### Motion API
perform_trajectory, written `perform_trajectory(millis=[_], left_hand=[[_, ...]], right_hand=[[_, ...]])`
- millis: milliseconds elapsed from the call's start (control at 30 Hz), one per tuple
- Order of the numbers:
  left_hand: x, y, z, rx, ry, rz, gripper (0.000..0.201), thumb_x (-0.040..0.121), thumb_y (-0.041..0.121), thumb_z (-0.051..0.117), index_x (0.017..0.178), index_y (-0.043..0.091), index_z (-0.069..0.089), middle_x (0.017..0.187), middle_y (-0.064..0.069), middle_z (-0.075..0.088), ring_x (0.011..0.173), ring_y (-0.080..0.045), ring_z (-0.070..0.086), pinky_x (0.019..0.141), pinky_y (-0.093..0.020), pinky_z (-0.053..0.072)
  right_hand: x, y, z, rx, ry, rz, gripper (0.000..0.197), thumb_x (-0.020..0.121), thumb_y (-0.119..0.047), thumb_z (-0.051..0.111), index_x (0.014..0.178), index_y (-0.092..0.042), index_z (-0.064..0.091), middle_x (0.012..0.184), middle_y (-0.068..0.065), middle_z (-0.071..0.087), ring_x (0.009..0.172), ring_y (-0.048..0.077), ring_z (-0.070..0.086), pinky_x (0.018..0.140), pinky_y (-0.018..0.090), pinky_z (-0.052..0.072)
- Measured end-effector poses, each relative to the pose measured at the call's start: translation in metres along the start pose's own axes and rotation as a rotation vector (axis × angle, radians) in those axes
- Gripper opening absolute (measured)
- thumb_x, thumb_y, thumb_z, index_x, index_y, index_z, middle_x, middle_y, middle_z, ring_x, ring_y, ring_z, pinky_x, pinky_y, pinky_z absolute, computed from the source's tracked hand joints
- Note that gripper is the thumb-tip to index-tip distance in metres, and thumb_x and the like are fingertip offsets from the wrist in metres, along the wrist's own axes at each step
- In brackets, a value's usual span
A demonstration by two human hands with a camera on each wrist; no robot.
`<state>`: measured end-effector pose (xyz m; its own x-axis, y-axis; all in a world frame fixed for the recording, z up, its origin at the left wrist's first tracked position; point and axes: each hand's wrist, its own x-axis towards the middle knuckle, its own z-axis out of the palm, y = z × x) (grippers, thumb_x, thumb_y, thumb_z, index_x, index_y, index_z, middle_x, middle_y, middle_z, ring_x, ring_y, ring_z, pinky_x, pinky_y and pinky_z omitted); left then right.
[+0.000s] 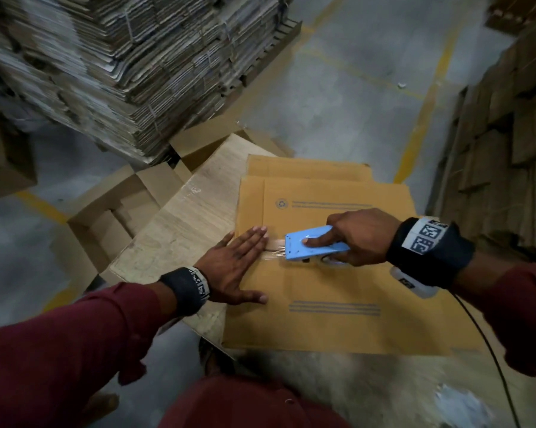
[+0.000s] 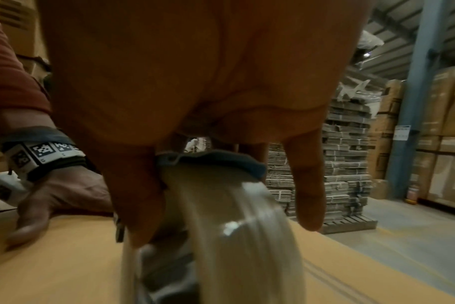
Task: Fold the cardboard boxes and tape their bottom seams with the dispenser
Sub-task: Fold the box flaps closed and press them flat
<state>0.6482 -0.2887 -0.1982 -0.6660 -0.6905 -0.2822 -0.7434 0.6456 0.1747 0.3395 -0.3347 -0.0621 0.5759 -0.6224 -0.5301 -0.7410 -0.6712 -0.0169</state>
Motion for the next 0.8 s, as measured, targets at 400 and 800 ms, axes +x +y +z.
perform_trajectory(millis=[400, 800], left_hand=[[0.003, -0.007, -0.012, 0.11, -0.098, -0.029, 0.125, 0.075, 0.103, 0.017, 0.161, 0.02, -0.023, 0.167, 0.002, -0.031, 0.156, -0.018, -0.025, 0.127, -0.055, -0.005], [0.006, 0.015, -0.052, -0.008, -0.274, -0.198, 0.123, 0.079, 0.098, 0.024, 0.165, 0.012, 0.007, 0.173, -0.009, -0.003, 0.16, -0.024, 0.003, 0.127, -0.057, 0.009]], right_hand=[[-0.067, 0.06, 0.038, -0.054, -0.018, 0.13, 0.055, 0.094, -0.059, 0.052, 0.145, -0.067, 0.031, 0.118, -0.004, 0.05, 0.112, 0.025, 0.057, 0.073, 0.036, 0.048], [-0.017, 0.031, 0.042, -0.053, -0.016, 0.056, 0.055, 0.093, -0.053, 0.051, 0.146, -0.06, 0.038, 0.112, -0.003, 0.051, 0.108, 0.025, 0.059, 0.07, 0.034, 0.045]])
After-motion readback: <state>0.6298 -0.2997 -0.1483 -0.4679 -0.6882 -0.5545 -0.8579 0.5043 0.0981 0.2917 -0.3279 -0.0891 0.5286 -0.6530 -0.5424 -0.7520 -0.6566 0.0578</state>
